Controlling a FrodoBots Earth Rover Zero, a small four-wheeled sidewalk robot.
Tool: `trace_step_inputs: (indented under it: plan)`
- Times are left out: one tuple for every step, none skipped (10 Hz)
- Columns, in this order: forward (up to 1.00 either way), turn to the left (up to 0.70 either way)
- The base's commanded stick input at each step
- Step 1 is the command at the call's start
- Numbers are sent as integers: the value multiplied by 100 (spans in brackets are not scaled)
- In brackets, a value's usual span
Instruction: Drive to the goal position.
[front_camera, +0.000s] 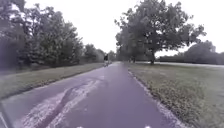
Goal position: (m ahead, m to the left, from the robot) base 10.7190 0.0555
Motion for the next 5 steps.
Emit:
trace_step_inputs:
  plan:
    - [68,1]
    - [68,1]
    - [68,1]
    - [68,1]
    - [68,1]
